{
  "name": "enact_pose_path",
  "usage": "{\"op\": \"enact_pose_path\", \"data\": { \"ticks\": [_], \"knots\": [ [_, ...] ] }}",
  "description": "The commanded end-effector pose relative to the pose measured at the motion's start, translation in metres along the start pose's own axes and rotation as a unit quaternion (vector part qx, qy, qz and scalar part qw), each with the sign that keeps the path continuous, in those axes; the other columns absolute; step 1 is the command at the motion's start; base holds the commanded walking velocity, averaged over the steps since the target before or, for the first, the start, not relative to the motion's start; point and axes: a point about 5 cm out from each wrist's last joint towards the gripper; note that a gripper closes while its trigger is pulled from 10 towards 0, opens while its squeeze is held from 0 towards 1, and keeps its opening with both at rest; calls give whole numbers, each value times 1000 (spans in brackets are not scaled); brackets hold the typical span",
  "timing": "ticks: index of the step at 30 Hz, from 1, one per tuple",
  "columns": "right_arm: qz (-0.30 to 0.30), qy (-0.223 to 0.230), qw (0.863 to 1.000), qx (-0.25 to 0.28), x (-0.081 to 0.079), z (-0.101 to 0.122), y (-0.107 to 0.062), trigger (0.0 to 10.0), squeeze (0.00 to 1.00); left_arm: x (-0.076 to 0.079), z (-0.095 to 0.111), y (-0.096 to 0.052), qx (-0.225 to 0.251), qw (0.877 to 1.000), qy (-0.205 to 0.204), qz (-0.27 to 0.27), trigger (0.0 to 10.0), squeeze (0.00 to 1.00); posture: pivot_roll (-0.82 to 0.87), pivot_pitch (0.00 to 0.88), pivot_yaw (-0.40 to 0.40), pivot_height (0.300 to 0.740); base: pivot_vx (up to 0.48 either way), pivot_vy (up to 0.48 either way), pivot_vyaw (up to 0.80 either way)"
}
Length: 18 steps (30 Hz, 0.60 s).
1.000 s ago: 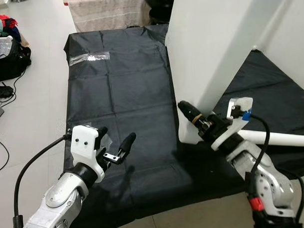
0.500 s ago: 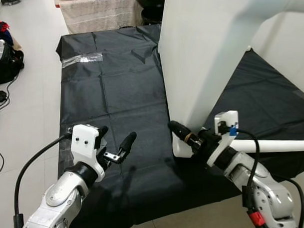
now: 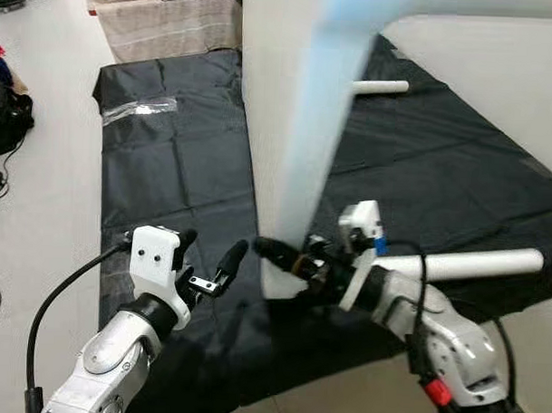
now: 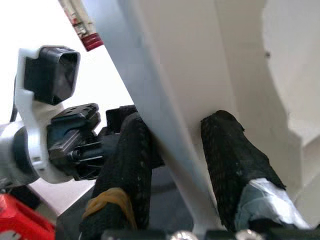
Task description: Building children table
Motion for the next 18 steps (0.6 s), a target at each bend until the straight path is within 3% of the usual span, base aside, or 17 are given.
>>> {"op": "enact_pose_path", "data": {
  "ticks": [1, 6, 7, 8, 9, 10, 14, 18],
  "knots": [
    [-5, -8, 1000, -7, 0, -4, -3, 10000, 0, -1, -2, -2, -10, 1000, 1, 2, 10000, 0, -32, 186, 7, 740, 0, 0, 0],
    [-50, -34, 996, -59, 8, -18, -10, 10000, 0, -1, -2, 0, -9, 1000, 0, 0, 10000, 0, -42, 184, 10, 740, 0, 0, 0],
    [-68, -44, 994, -76, 13, -22, -12, 10000, 290, -1, -3, 0, -9, 1000, -1, 0, 10000, 0, -45, 183, 10, 740, 0, 0, 0],
    [-97, -50, 991, -83, 18, -24, -16, 10000, 929, 0, -3, 0, -10, 1000, -1, -1, 10000, 0, -45, 182, 11, 740, 0, 0, 0],
    [-97, -50, 991, -83, 18, -24, -16, 10000, 929, 0, -3, 0, -10, 1000, -1, -1, 10000, 0, -45, 182, 11, 740, 0, 0, 0],
    [-129, -45, 989, -65, 25, -20, -19, 10000, 1000, 0, -3, 0, -10, 1000, -2, -2, 10000, 0, -48, 181, 12, 740, 0, 0, 0],
    [-189, -35, 981, -13, 36, -5, -35, 10000, 1000, 1, -4, 1, -10, 1000, -3, -4, 10000, 0, -51, 177, 13, 740, 0, 0, 0],
    [-157, -8, 987, 22, 26, 7, -54, 10000, 1000, 1, -4, 2, -10, 1000, -3, -6, 10000, 0, -59, 173, 14, 740, 0, 0, 0]
  ]
}}
Point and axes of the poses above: a point about 5 cm out from each wrist's last joint towards the gripper, its own y axis pointing out of the wrist towards the gripper, its own z axis along the axis of the wrist's last joint, x = y × z
